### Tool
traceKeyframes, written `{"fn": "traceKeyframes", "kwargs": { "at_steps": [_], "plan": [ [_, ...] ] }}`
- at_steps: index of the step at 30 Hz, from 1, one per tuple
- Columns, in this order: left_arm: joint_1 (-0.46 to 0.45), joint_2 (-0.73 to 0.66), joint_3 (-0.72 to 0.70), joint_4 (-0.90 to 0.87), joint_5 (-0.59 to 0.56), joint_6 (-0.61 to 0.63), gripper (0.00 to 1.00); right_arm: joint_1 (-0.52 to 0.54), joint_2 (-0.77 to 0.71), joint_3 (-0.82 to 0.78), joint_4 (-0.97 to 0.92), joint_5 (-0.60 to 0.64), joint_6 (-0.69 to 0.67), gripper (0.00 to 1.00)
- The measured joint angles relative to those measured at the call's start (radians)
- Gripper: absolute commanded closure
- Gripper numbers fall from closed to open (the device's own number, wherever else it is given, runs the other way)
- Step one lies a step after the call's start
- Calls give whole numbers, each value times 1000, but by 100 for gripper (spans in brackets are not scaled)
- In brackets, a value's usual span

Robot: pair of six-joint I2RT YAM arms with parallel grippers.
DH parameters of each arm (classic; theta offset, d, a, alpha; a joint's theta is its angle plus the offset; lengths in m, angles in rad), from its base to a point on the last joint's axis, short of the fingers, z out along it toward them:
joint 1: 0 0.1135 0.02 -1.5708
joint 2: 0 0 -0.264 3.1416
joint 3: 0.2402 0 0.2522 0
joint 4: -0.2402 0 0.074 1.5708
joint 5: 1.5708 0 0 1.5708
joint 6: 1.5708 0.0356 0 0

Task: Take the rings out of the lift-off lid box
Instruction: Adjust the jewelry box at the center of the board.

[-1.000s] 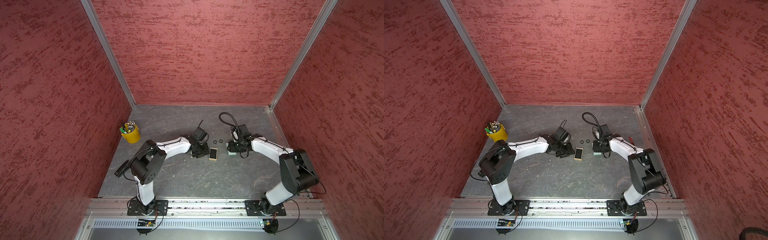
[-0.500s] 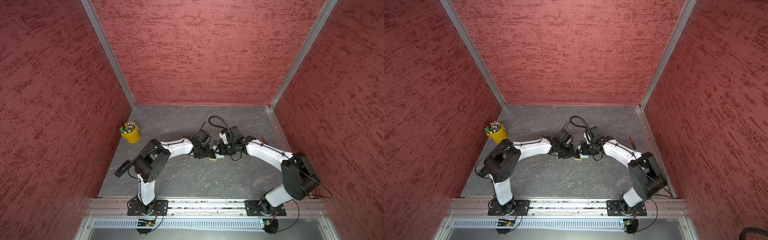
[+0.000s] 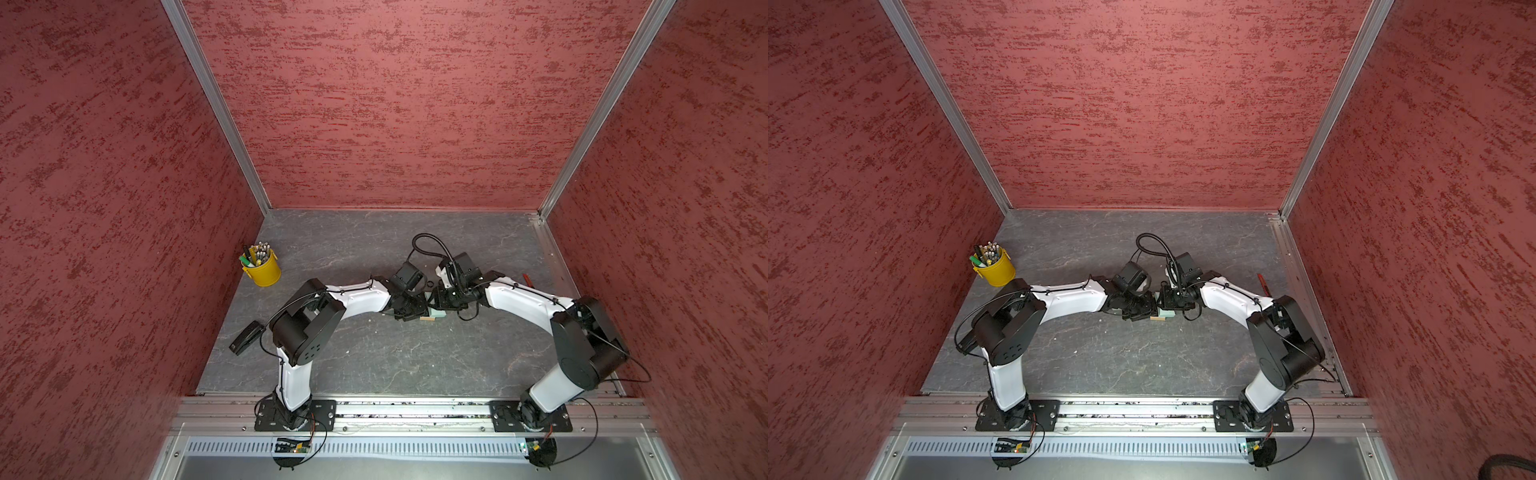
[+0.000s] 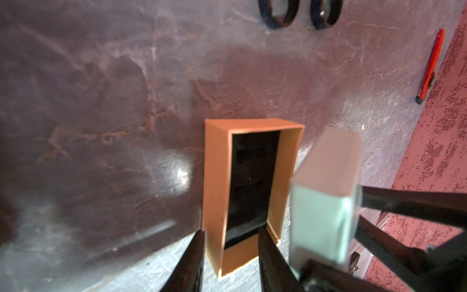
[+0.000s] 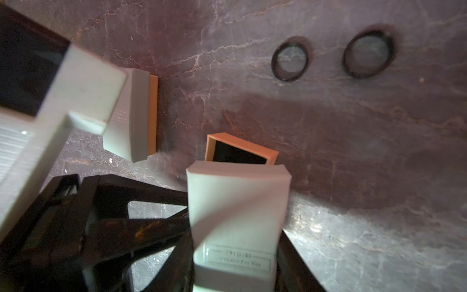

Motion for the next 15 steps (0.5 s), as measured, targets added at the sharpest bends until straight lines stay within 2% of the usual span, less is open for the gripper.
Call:
{"fn": "traceKeyframes", "kwargs": {
  "at_steps": [7, 13, 15],
  "plan": [
    [9, -55, -57, -2, -3, -18, 46, 0, 0, 15, -2, 16, -6, 54],
    [41, -127, -90, 14, -5, -24, 45, 0, 0, 30, 2, 13, -5, 54],
    [50, -134, -90, 23, -6, -24, 48, 0, 0, 32, 5, 13, -5, 54]
  ]
}}
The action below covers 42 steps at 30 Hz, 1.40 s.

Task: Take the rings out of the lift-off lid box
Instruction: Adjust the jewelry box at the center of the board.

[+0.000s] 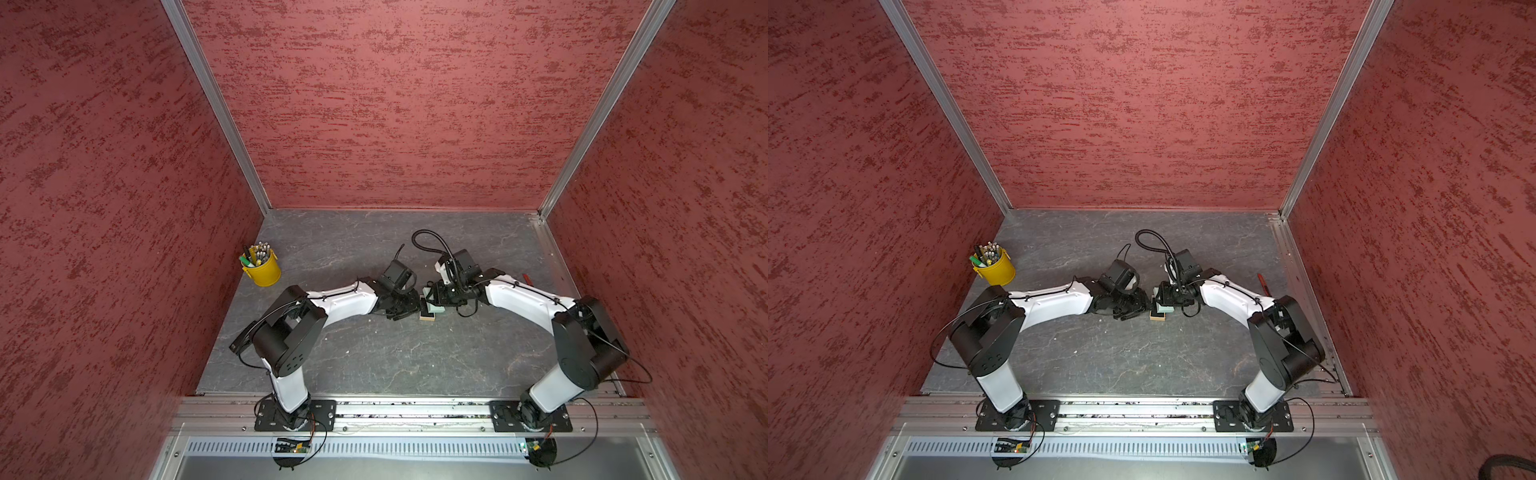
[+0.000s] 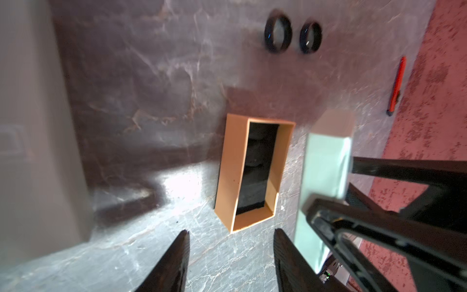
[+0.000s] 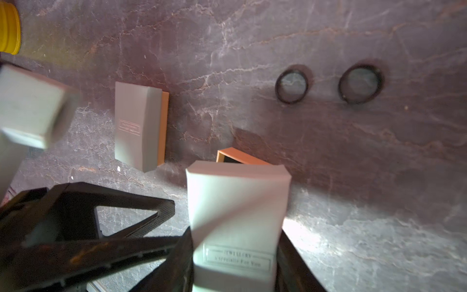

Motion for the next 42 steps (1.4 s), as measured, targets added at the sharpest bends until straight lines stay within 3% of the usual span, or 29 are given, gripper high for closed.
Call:
{"fn": "traceKeyframes", "kwargs": {
  "at_steps": [6, 10, 22, 42],
  "plan": [
    [12, 0, -1, -10, -23, -1, 71, 0, 7, 0, 0, 2, 11, 54],
    [12, 13, 0, -15, -34, -3, 76, 3, 12, 0, 10, 12, 26, 54],
    [-4, 84, 24, -26, -61, 0, 78, 29, 61, 0, 23, 39, 56, 53],
    [-23, 86, 23, 42, -41, 0, 78, 37, 82, 11, 17, 49, 62, 51]
  ]
}}
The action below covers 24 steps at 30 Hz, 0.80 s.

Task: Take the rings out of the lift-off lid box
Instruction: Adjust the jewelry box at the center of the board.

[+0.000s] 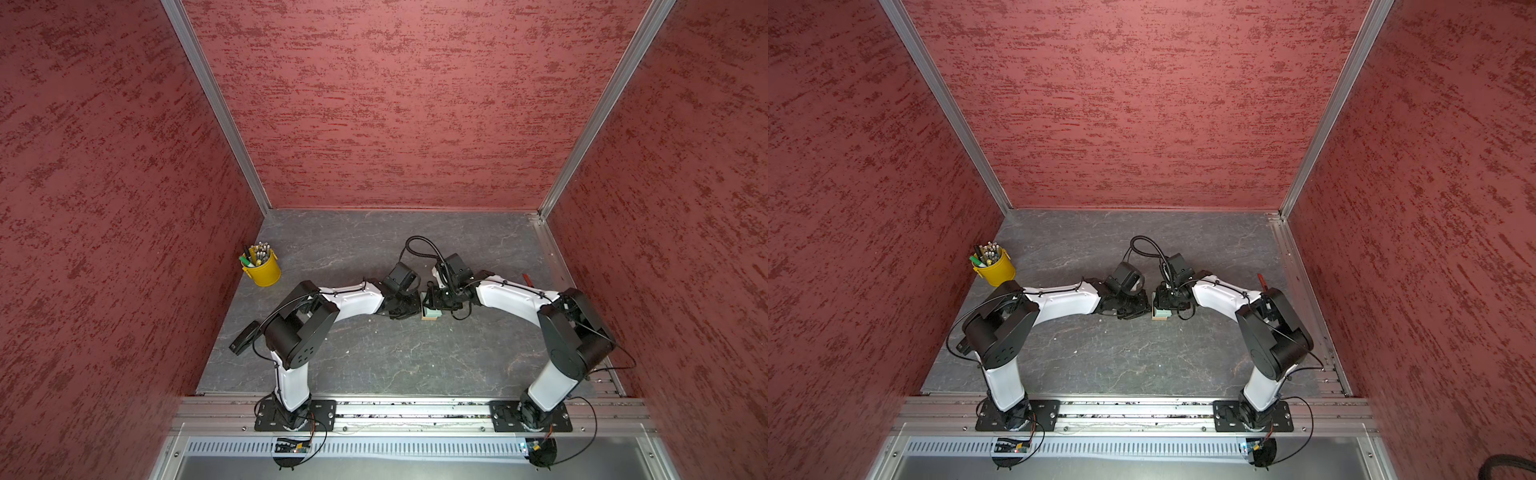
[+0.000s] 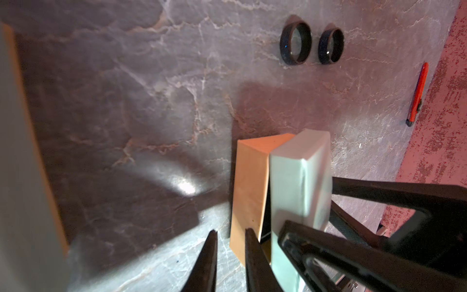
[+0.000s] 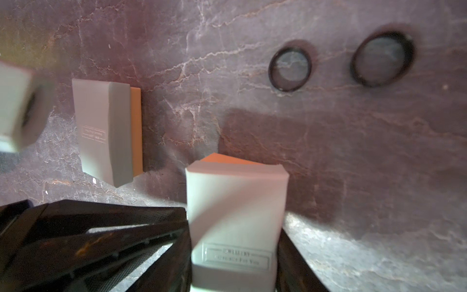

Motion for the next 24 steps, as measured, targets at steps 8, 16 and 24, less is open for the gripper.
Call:
{"fn": "traceKeyframes", "kwargs": {
  "at_steps": [8, 16, 24],
  "plan": [
    [0, 1, 0, 17, 7, 0, 78, 2, 4, 31, -11, 10, -7, 50],
    [0, 31, 0, 25, 14, 0, 78, 2, 10, 33, -22, 10, -12, 50],
    [-1, 33, 0, 28, 18, 0, 78, 2, 11, 68, -87, 18, -50, 49]
  ]
}}
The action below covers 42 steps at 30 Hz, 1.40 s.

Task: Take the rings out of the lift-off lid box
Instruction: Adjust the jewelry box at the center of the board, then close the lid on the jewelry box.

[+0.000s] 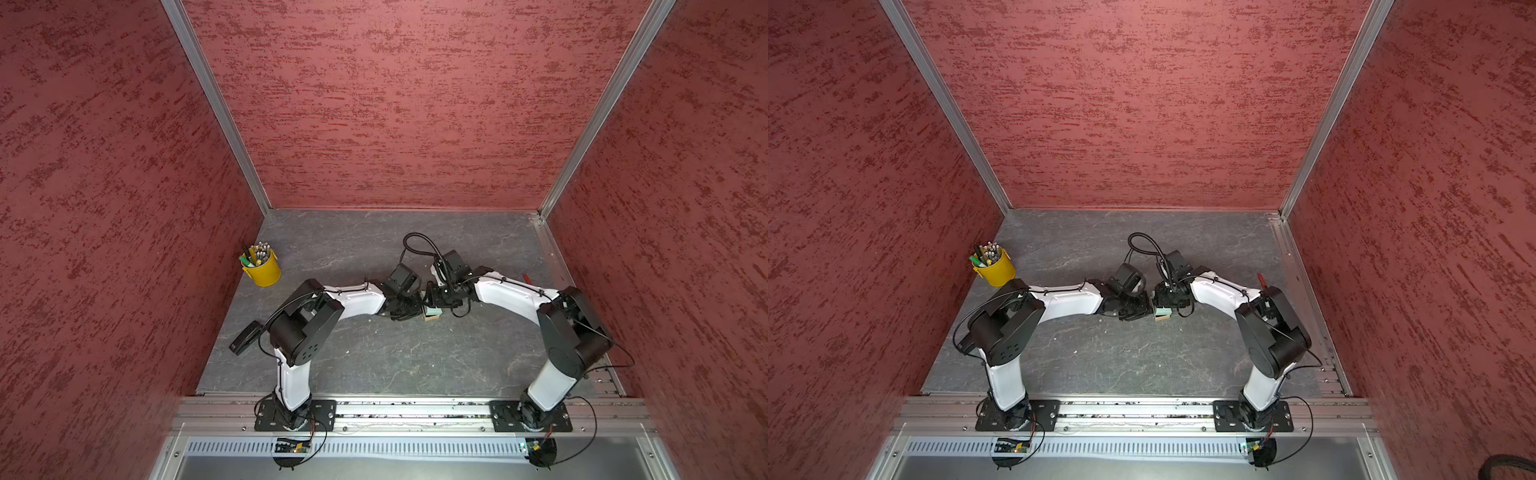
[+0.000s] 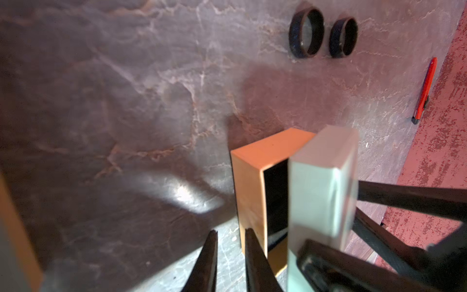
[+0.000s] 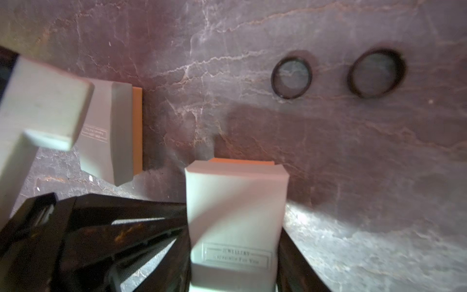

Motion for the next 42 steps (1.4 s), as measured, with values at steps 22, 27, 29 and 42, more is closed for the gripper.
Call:
{"fn": "traceKeyframes", "kwargs": {
  "at_steps": [22, 27, 29, 42],
  "plan": [
    [0, 0, 0, 0, 0, -7, 78, 1, 40, 59, -53, 31, -52, 47],
    [0, 0, 0, 0, 0, -7, 78, 1, 40, 52, -52, 31, -52, 47],
    [0, 0, 0, 0, 0, -7, 78, 1, 41, 48, -52, 30, -52, 47],
    [2, 0, 0, 0, 0, -7, 78, 1, 54, 41, -37, 12, -52, 47]
  ]
}}
